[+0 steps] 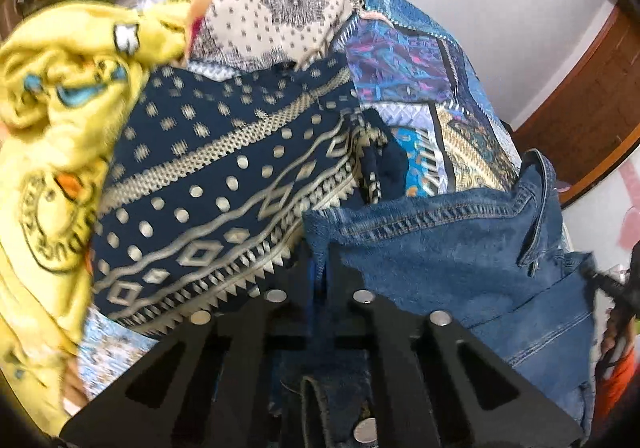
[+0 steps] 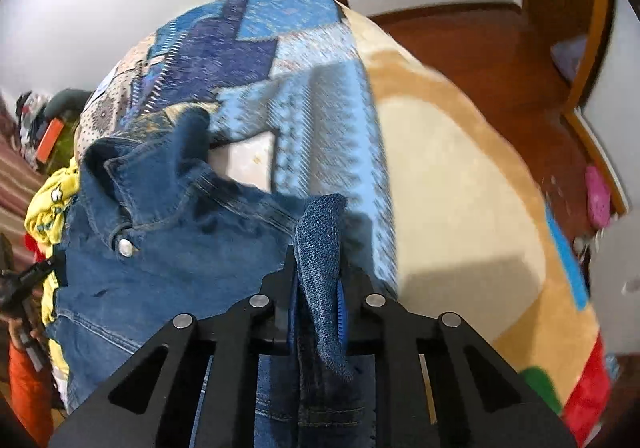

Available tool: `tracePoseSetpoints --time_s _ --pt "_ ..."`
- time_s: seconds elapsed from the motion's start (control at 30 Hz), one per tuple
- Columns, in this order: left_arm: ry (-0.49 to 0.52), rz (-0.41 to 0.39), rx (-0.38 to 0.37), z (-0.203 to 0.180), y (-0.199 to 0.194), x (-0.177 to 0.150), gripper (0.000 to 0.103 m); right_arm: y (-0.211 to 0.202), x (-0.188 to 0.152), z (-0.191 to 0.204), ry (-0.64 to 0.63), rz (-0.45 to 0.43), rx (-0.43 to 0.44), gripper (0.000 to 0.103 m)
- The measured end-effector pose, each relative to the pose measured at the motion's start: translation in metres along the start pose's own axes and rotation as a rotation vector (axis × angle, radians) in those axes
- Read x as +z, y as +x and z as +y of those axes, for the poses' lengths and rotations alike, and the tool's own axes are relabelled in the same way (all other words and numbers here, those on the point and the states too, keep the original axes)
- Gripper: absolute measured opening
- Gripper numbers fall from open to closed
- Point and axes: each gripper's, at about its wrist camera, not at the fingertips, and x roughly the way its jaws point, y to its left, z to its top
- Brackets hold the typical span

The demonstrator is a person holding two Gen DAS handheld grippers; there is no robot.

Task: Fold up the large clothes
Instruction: 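Grasp the jacket edge with the right gripper and fold it over the body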

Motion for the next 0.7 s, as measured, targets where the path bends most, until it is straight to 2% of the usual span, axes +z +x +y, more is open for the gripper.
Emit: tracePoseSetpoints --time_s 0.07,0.2,0.33,0.5,0.63,0.7 --pt "0.012 0.005 0.030 -0.002 -0.001 0.006 0.003 -0.007 0.015 0.016 -0.019 -0.029 0.019 0.013" --pt "0.041 -0.020 0.080 -0.009 -0.010 0.016 0.003 -0.022 0.039 0.058 -0.154 -0.106 -0.037 0.012" --pt "0.058 -0.065 0.107 -0.012 -0.018 0.024 0.003 -0.026 0.057 0.076 -0.215 -0.159 -0.096 0.012" --pt "0.042 -0.053 0.141 -0.007 -0.006 0.027 0.003 0.013 0.063 0.056 -0.172 -0.089 -0.163 0.012" --pt "0.067 -0.025 0.168 -0.006 0.013 0.023 0.003 0.048 0.049 0.033 -0.145 0.004 -0.211 0.014" --pt "0.082 -0.017 0.182 -0.008 0.017 0.019 0.003 0.054 0.040 0.025 -0.144 0.024 -0.220 0.019"
